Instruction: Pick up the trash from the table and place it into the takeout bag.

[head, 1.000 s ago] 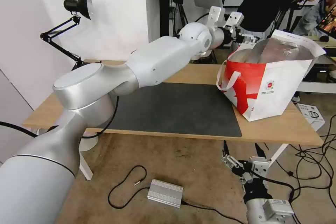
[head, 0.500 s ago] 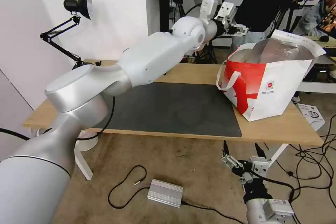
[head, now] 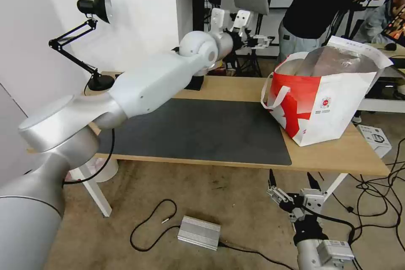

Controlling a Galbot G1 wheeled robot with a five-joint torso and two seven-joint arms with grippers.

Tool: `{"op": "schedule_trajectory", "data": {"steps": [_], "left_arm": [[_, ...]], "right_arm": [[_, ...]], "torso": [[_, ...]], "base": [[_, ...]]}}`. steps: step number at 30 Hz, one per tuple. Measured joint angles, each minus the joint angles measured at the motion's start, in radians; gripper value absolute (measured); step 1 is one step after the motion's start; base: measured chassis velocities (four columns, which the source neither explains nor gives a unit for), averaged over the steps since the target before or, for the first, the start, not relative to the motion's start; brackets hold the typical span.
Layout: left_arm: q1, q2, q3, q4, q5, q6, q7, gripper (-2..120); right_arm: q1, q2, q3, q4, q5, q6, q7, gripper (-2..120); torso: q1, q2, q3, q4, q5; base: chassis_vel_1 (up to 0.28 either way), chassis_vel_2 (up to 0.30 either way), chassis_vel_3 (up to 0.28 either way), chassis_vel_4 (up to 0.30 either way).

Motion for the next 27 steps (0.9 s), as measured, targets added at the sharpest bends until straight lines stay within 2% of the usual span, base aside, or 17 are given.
{"op": "schedule_trajectory", "data": {"steps": [2,6,7,11,17,27], "left_arm": [[0.005,0.012,0.0,-0.013,-0.003,0.0,-0.006,100],[0.06,0.089,-0.018,-0.108,-0.022,-0.025,-0.041,100],[0.06,0.089,-0.018,-0.108,-0.022,-0.025,-0.041,100],[0.118,0.145,-0.058,-0.189,-0.029,-0.042,-0.075,100],[0.152,0.177,-0.077,-0.228,-0.029,-0.051,-0.09,100],[0.234,0.258,-0.131,-0.348,-0.015,-0.082,-0.107,100]], "right_arm": [[0.0,0.0,0.0,0.0,0.0,0.0,0.0,100],[0.0,0.0,0.0,0.0,0.0,0.0,0.0,100],[0.0,0.0,0.0,0.0,0.0,0.0,0.0,100],[0.0,0.0,0.0,0.0,0.0,0.0,0.0,100],[0.0,0.0,0.0,0.0,0.0,0.0,0.0,100],[0.0,0.0,0.0,0.0,0.0,0.0,0.0,100]], "torso": [[0.0,0.0,0.0,0.0,0.0],[0.0,0.0,0.0,0.0,0.0],[0.0,0.0,0.0,0.0,0.0],[0.0,0.0,0.0,-0.0001,0.0002],[0.0,0.0,0.0,0.0001,0.0001],[0.0,0.0,0.0,-0.0001,0.0002]], "base": [[0.0,0.0,0.0,0.0],[0.0,0.0,0.0,0.0],[0.0,0.0,0.0,0.0],[0.0,0.0,0.0,0.0],[0.0,0.0,0.0,0.0],[0.0,0.0,0.0,0.0]]}}
